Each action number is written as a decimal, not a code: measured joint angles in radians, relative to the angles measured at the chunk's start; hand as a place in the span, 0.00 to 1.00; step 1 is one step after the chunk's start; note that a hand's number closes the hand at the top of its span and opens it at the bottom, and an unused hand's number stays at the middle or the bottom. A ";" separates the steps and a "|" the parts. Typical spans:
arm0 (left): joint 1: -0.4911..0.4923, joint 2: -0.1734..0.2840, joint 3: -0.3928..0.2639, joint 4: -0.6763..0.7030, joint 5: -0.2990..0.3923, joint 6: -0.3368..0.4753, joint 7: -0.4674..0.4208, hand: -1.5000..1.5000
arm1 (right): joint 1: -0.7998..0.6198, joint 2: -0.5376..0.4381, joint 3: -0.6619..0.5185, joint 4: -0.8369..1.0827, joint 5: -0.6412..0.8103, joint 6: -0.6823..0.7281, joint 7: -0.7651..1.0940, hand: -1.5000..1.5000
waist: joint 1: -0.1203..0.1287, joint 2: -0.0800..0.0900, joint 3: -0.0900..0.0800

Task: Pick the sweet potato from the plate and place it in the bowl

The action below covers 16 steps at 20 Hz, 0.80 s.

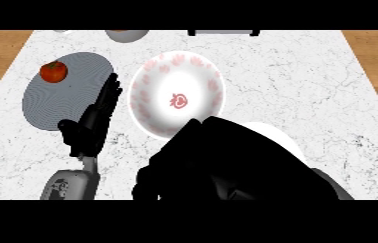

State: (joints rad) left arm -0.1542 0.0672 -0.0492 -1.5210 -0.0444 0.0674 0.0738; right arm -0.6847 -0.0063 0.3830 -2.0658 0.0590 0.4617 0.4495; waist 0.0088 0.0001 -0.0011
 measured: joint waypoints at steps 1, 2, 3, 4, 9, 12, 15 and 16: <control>-0.003 -0.002 -0.003 -0.001 -0.001 -0.001 0.002 0.50 | -0.024 0.001 -0.002 0.033 0.034 -0.006 -0.013 1.00 | 0.000 0.000 0.000; 0.000 -0.007 -0.006 -0.001 -0.002 0.000 -0.001 0.50 | -0.047 0.002 0.003 0.069 0.070 -0.020 -0.027 1.00 | 0.001 0.000 0.000; 0.010 -0.013 -0.019 -0.016 -0.010 0.005 0.005 0.50 | -0.071 -0.002 -0.005 0.104 0.103 -0.022 -0.050 1.00 | 0.003 0.000 0.000; 0.017 -0.008 -0.017 -0.022 -0.009 0.000 0.002 0.50 | -0.079 -0.008 0.008 0.123 0.150 -0.029 -0.071 1.00 | 0.004 0.001 0.000; 0.011 -0.019 -0.022 -0.012 -0.015 0.004 -0.008 0.50 | -0.139 -0.025 0.015 0.341 0.332 -0.094 -0.255 1.00 | 0.008 0.004 0.000; -0.006 -0.007 -0.005 -0.009 -0.006 -0.003 0.002 0.50 | -0.160 -0.021 0.007 0.497 0.407 -0.160 -0.371 1.00 | 0.009 0.005 0.001; -0.009 -0.010 -0.006 -0.018 -0.007 -0.002 0.020 0.50 | -0.200 -0.007 0.007 0.645 0.459 -0.233 -0.447 1.00 | 0.010 0.004 0.001; -0.005 -0.019 -0.012 -0.012 -0.014 0.004 0.010 0.50 | -0.215 -0.007 0.000 0.696 0.476 -0.248 -0.481 1.00 | 0.010 0.005 0.001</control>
State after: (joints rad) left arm -0.1595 0.0483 -0.0616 -1.5329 -0.0579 0.0717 0.0841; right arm -0.8993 -0.0130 0.3827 -1.3694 0.5345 0.2133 -0.0311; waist 0.0189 0.0048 -0.0004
